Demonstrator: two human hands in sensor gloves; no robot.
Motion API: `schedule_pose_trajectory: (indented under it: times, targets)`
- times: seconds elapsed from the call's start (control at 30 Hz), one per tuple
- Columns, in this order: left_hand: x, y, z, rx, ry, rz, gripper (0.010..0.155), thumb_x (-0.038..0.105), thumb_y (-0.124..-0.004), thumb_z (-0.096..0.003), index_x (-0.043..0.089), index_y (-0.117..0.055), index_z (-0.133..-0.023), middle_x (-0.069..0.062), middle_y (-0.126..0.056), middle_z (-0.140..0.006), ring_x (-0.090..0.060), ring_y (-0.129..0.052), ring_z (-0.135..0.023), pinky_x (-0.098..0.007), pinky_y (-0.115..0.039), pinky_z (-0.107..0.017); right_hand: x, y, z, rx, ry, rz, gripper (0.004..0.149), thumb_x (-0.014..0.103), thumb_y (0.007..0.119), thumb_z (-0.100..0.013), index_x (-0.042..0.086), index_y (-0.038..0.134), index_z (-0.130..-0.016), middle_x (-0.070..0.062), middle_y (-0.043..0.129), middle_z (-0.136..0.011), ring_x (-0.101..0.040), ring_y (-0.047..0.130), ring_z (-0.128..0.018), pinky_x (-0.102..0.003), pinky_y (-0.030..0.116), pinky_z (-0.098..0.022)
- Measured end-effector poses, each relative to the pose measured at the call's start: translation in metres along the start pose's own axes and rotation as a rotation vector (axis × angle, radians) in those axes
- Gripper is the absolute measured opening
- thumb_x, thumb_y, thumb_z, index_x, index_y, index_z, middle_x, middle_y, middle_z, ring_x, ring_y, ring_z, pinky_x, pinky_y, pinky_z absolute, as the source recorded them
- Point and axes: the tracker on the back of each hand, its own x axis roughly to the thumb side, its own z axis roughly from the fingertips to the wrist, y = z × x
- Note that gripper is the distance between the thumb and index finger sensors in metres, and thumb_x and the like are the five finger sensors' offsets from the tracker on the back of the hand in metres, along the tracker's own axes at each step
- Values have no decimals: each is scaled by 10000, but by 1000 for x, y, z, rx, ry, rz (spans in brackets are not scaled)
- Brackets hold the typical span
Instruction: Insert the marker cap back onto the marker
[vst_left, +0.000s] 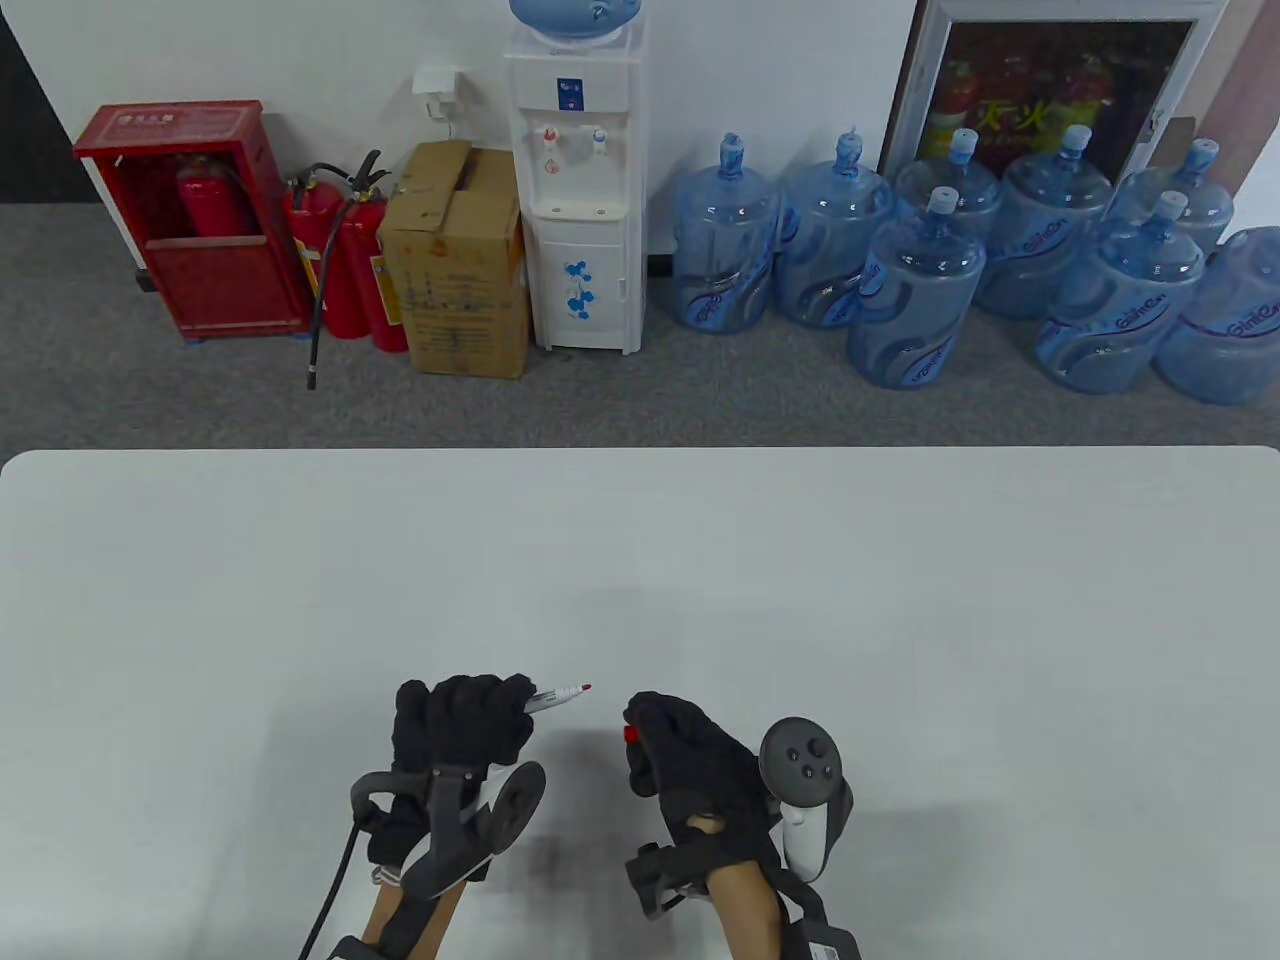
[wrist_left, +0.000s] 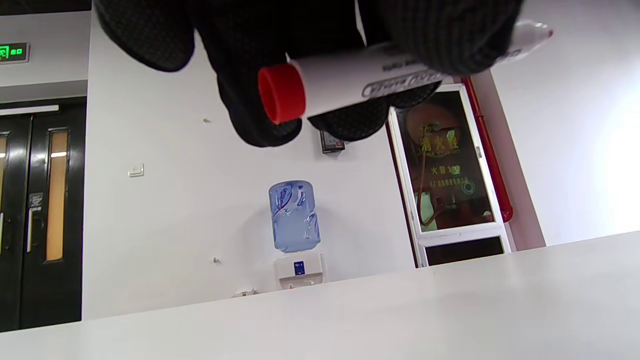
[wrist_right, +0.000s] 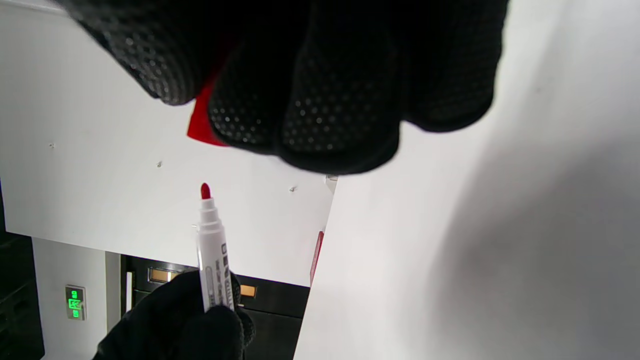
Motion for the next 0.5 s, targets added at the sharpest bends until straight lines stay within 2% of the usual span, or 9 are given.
schedule_pose_trajectory:
  times: [0.27,0.5]
  targets:
    - [5,-7,19,117,-105,-72,490,449,-793,-394,419,-753,-881,68,-939,-883,-259,-999,-815,-593,-662,-692,1,7,1,31,-15,46,450,465,791,-441,301,796,-859,55,945,-726,-141,1009,-507,-449,844,-539]
    - [11,-8,20,120,-129,-86,489,437,-785,-400,427,-741,-887,71,-930,-895,-259,-993,-824,-591,-659,-695,2,9,3,29,-27,60,442,440,807,-437,342,788,-868,45,903,-795,-161,985,-577,-469,817,-575]
